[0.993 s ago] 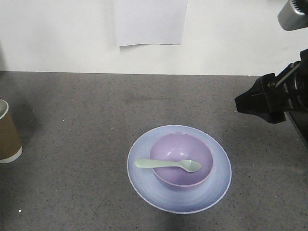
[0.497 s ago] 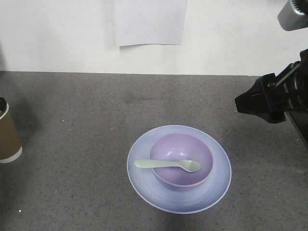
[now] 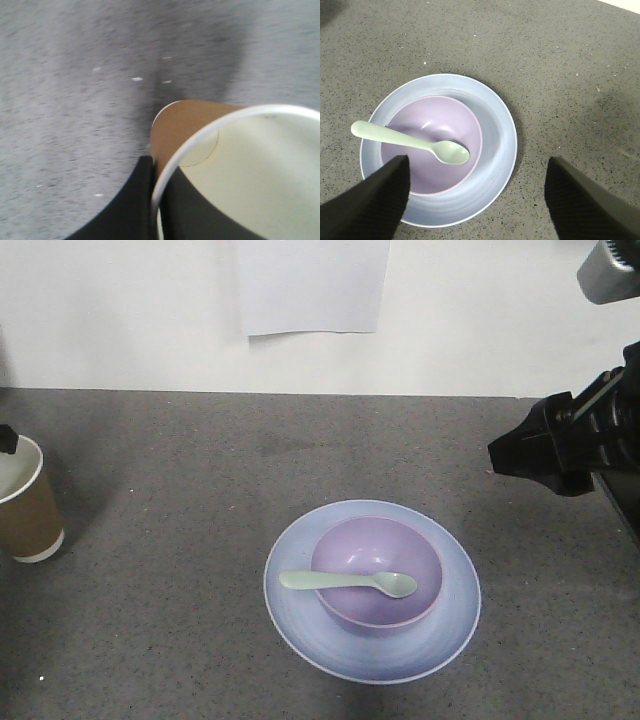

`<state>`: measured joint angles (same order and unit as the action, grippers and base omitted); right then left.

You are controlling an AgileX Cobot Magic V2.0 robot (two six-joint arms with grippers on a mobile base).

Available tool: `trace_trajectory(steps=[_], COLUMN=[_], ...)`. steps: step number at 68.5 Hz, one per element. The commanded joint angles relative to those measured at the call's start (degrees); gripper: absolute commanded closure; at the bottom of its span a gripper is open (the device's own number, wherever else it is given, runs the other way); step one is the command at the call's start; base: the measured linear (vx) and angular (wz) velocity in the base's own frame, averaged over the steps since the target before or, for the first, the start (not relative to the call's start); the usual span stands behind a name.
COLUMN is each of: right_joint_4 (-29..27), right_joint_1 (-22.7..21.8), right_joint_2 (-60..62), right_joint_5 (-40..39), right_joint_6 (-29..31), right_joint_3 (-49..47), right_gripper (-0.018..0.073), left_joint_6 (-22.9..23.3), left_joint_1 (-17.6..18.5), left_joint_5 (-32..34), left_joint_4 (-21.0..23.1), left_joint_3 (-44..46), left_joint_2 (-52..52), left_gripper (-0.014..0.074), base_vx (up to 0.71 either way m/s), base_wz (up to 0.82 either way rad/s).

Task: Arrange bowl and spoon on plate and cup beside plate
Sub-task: 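Move the open left gripper over the brown paper cup and grasp its rim, then slide the brown cup with the left gripper toward the plate, then release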

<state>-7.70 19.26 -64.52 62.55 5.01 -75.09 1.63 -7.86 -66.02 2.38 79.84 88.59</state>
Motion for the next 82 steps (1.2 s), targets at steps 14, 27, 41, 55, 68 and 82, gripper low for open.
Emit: trace_trajectory(steps=[14, 27, 41, 55, 68, 82], right_joint_4=[0.1, 0.0, 0.0, 0.0, 0.0, -0.1], right_joint_1=[-0.2, -0.2, -0.2, -0.2, -0.2, -0.2], right_joint_2=[0.9, 0.9, 0.9, 0.9, 0.9, 0.9], right_joint_5=[-3.3, -3.3, -3.3, -3.3, -3.3, -3.3], right_joint_6=[0.3, 0.3, 0.3, 0.3, 0.3, 0.3], right_joint_3=[-1.3, -1.3, -1.3, -1.3, -1.3, -1.3], right_gripper=[0.0010, 0.0010, 0.0010, 0.0010, 0.0010, 0.0010], left_joint_6=[-6.3, -6.3, -6.3, -6.2, -5.6, -5.6], left_joint_1=[2.5, 8.9, 15.5, 19.8, 22.8, 25.3], left_joint_5=[-1.7, -1.9, -1.4, -0.7, -0.6, -0.4], left_joint_4=[12.5, 12.6, 12.6, 12.5, 12.5, 12.2], left_joint_3=[1.2, 1.1, 1.1, 1.1, 1.1, 1.1], left_joint_2=[-5.6, -5.5, -5.5, -5.4, -3.1, -0.5], left_gripper=[0.0604, 0.0604, 0.0604, 0.0604, 0.0604, 0.0603], base_vx=[0.00, 0.00, 0.00, 0.00, 0.00, 0.00], base_wz=[0.00, 0.00, 0.00, 0.00, 0.00, 0.00])
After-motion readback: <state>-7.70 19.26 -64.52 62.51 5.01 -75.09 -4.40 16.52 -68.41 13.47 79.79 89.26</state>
